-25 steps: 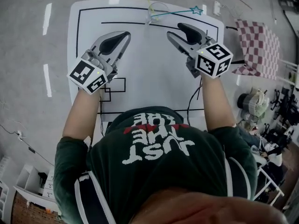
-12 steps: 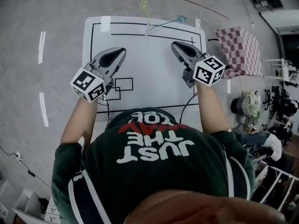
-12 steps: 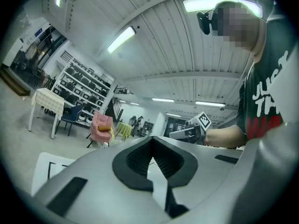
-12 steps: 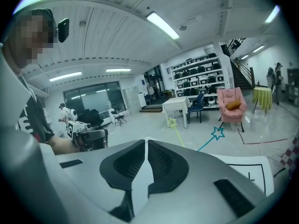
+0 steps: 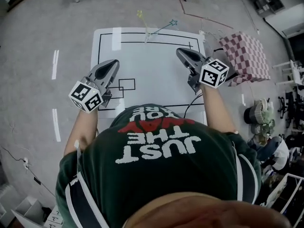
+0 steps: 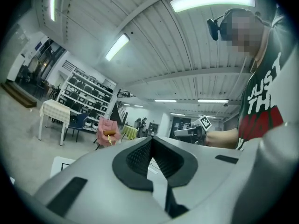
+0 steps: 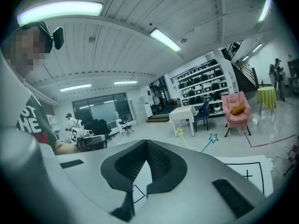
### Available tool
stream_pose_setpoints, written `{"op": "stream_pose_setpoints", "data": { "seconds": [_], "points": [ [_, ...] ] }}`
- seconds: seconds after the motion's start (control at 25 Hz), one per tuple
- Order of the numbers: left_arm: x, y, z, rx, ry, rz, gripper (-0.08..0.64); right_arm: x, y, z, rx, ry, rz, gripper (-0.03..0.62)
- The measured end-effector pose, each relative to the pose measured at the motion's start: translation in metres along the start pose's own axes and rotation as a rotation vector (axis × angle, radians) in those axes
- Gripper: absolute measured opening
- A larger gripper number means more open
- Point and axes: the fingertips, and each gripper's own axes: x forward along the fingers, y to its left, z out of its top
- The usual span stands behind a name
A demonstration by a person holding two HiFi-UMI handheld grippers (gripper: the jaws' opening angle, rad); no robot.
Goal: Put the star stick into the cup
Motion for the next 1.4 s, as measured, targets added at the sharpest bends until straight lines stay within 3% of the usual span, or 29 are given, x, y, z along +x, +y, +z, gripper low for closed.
{"op": "stream_pose_setpoints", "data": {
  "seconds": [0.32, 0.76, 1.12, 1.4],
  "points": [
    [0.028, -0.1, -0.006, -0.01, -0.036, 0.107, 0.008, -0.106, -0.004, -0.007, 0.012, -0.07, 0.128, 0.034],
    [0.104, -0.213, -0.034, -0.001, 0.007, 0.139, 0.008, -0.21, -0.034, -0.019, -0.004, -0.127, 0.259, 0.034],
    [0.132, -0.222, -0.025, 0.025, 0.042, 0.086, 0.008, -0.211, -0.028, -0.026, 0.02, -0.149, 0.309, 0.034],
    [0.13, -0.196, -0.012, 0.031, 0.057, -0.036, 0.008, -0.18, -0.011, -0.028, 0.025, -0.151, 0.252, 0.034]
  ]
}}
